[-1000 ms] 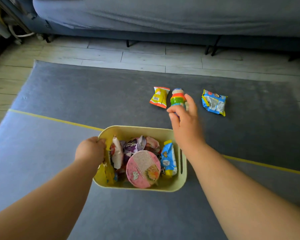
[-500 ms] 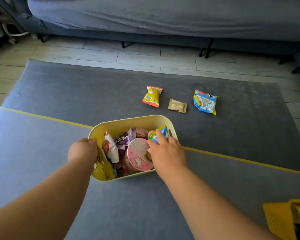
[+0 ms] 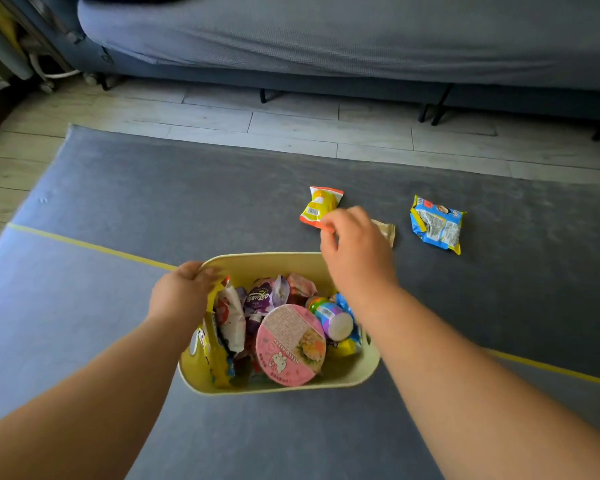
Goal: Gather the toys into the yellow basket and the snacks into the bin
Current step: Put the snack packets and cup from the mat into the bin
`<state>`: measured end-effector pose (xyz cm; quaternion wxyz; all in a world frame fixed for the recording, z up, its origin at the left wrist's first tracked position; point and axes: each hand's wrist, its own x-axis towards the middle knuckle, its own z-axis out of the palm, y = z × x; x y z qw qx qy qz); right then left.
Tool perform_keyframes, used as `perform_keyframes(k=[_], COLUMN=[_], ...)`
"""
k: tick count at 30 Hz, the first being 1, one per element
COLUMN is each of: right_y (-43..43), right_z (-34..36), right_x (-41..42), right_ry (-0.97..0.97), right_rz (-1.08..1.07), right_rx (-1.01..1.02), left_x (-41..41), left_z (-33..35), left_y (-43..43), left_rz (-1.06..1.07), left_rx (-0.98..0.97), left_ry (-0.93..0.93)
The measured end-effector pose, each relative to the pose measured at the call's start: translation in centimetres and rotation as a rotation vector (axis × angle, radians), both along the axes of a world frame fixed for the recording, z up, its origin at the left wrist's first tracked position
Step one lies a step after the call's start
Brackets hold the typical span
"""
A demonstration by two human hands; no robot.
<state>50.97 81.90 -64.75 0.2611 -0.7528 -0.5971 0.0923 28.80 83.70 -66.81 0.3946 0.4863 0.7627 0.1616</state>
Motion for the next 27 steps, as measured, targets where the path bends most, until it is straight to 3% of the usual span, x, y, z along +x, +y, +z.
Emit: perform_keyframes(k=[5, 8, 13, 22, 27], right_y=[8.3, 11.1, 12.8, 13.1, 11.7], right_z=[-1.9, -4.1, -6.0, -6.6, -4.6], right_x=[2.4, 2.1, 0.9, 0.3, 0.8], right_ry=[-0.062, -0.226, -0.333, -0.337, -0.104], right_rz=[0.114, 0.264, 0.346, 0.324, 0.177], right_rx=[-0.459, -0.774, -1.007, -0.974, -0.755], left_x=[0.9, 1.5, 2.1, 2.4, 2.9], left_z=[-0.7, -1.0, -1.5, -1.7, -1.7], left_y=[2.5, 3.3, 3.7, 4.0, 4.3], left_rz=[-0.063, -0.100, -0.123, -0.105, -0.073], left_rx=[0.032, 0.051, 0.058, 0.057, 0.030], left_ry=[0.007, 0.034, 0.029, 0.001, 0.006])
